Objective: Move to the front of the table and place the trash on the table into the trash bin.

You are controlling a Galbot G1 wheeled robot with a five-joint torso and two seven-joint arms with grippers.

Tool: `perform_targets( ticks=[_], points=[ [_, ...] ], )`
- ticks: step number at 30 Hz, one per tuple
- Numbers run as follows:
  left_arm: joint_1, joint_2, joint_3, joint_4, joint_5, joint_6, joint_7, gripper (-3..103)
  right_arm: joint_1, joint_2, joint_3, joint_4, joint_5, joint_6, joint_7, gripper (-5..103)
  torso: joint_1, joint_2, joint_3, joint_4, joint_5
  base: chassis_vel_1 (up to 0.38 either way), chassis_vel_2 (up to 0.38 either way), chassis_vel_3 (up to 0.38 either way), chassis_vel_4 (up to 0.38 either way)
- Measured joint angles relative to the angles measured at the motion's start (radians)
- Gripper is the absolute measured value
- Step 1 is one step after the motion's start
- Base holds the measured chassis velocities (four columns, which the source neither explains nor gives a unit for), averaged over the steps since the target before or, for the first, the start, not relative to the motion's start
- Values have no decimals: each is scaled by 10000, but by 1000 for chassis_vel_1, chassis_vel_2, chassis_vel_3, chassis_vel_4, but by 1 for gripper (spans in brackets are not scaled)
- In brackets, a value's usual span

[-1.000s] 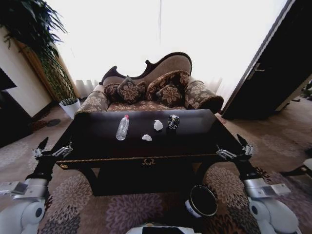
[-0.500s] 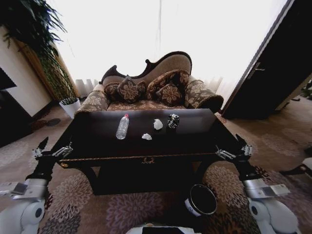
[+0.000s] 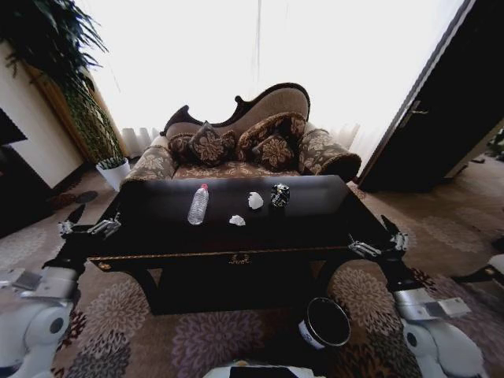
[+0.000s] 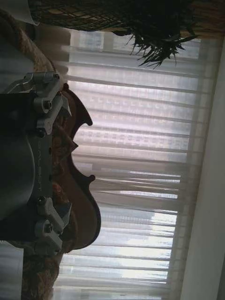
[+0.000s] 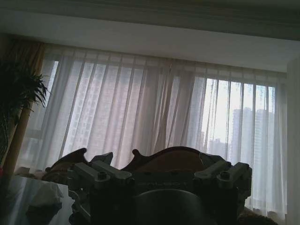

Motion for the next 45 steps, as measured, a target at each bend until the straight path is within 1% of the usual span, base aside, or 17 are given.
perform_targets(
  ticks=[1,2,4,6,7,9,12,15,18,19,24,26,30,31,36,42,45],
  points=[
    [-210,345,208,64,-309,212,-250,100,-17,10,1,6,-11,0,-2,100,1,0,0,0,1,0,0,0,0],
    [-210,345,208,64,-309,212,-250,100,-17,10,1,6,-11,0,-2,100,1,0,0,0,1,0,0,0,0],
    [-717,1057,627,309,-844,615,-673,100,-59,26,2,11,-43,0,-10,100,1,0,0,0,1,0,0,0,0],
    [-1324,1806,1155,605,-1800,1109,-1121,100,-93,41,3,16,-85,1,-21,100,0,0,0,-1,2,0,0,0,0],
    [-1324,1806,1155,605,-1800,1109,-1121,100,-93,41,3,16,-85,1,-21,100,0,0,0,-1,2,0,0,0,0],
    [-2065,2485,1761,1007,-2721,1495,-1620,100,-123,56,2,35,-136,1,-32,100,1,0,1,-1,0,0,0,0,0],
    [-3103,3196,2642,1591,-3271,1662,-1917,100,-185,88,-30,61,-241,0,-51,100,1,0,1,-1,0,0,0,0,0],
    [-3646,3498,3164,1799,-3646,1720,-2102,100,-209,119,-55,73,-308,0,-102,100,1,-1,1,-1,1,0,0,0,0],
    [-4544,3941,4328,1995,-4442,2000,-2688,100,-247,193,-134,89,-445,-9,-150,100,1,0,1,-2,2,0,0,0,0],
    [-4544,3941,4328,1995,-4442,2000,-2688,100,-247,193,-134,89,-445,-9,-150,100,1,0,1,-2,2,0,0,0,0],
    [-5376,4258,5789,1989,-5000,2742,-3476,100,-292,265,-204,87,-600,-9,-224,100,1,0,1,0,1,0,0,0,0],
    [-5481,4287,5938,1988,-5062,2772,-3488,100,-293,276,-220,85,-619,-7,-231,100,1,0,1,0,0,0,0,0,0],
    [-6699,4502,7237,2195,-5416,2781,-3497,100,-315,343,-345,83,-771,19,-256,100,0,0,0,0,1,0,0,0,0],
    [-6699,4502,7237,2195,-5416,2781,-3497,100,-315,343,-345,83,-771,19,-256,100,0,0,0,0,1,0,0,0,0],
    [-8613,4679,9367,2802,-6153,2944,-3769,100,-347,340,-346,84,-800,52,-314,100,1,-1,0,-1,3,0,0,0,0],
    [-9681,4529,10735,3059,-6635,3219,-4276,100,-365,343,-298,70,-795,107,-360,100,1,-1,0,-1,3,0,0,0,0],
    [-9816,4413,10947,3148,-6674,3279,-4408,100,-367,353,-294,39,-795,138,-383,100,0,0,0,-1,2,0,0,0,0]
  ],
)
